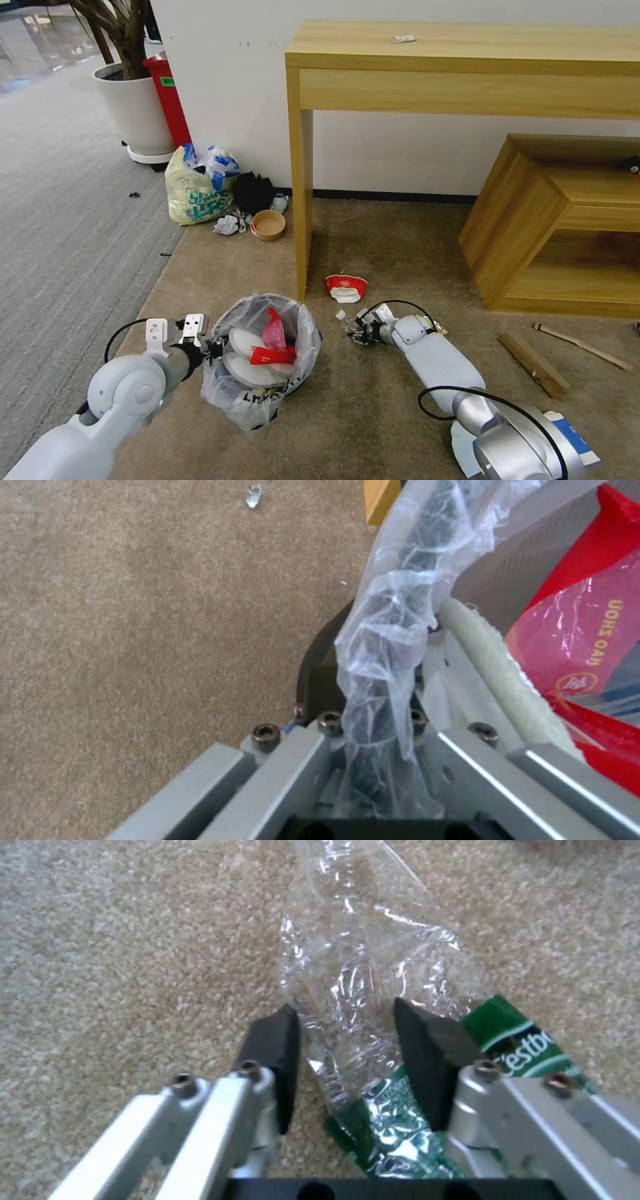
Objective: Pick up the trash bin and place the garbage on the floor into it.
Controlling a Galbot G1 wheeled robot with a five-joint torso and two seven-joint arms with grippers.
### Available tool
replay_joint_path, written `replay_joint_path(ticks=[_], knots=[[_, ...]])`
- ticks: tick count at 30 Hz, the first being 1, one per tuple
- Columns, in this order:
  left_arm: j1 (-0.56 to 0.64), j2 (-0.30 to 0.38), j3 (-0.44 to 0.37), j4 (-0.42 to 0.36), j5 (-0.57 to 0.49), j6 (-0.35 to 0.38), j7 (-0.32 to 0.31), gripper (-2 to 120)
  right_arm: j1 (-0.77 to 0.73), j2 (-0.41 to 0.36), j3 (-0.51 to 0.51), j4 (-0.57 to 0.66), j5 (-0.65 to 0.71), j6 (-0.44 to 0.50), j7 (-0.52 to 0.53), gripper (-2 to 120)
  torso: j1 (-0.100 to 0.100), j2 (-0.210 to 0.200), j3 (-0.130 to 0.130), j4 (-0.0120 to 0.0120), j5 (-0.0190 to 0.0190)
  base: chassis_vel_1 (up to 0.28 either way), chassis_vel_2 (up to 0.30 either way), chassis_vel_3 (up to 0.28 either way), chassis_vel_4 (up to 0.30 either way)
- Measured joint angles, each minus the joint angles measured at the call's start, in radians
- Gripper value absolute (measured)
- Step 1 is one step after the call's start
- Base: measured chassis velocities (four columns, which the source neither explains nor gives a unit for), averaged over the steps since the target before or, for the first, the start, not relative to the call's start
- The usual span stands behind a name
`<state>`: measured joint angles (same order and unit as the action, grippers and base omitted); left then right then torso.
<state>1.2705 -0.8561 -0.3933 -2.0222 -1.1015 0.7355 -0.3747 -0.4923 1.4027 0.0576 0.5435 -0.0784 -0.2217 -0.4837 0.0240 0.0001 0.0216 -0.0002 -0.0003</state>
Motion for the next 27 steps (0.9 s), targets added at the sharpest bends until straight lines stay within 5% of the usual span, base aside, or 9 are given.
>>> replay_joint_path(ticks=[12,22,27], knots=[[-0.001,0.003,-0.001,0.002,0.0,0.0,0.005,0,-0.017,0.0,0.022,0.022,-0.002,-0.009,0.034,0,0.0,0.0,0.0,-0.0001,-0.0003,0.0,0.0,0.0,0.0],[0.001,0.001,-0.004,0.001,0.007,0.0,0.012,0,-0.044,-0.013,0.039,0.085,-0.002,-0.01,0.058,0,0.0,0.0,0.0,0.0004,0.0003,0.0,0.0,0.0,0.0],[0.002,0.0,-0.005,-0.001,0.007,0.0,0.013,0,-0.101,-0.05,0.059,0.244,0.061,-0.027,0.066,0,0.0,0.0,0.0,0.0,0.0002,0.0,0.0,0.0,0.0]])
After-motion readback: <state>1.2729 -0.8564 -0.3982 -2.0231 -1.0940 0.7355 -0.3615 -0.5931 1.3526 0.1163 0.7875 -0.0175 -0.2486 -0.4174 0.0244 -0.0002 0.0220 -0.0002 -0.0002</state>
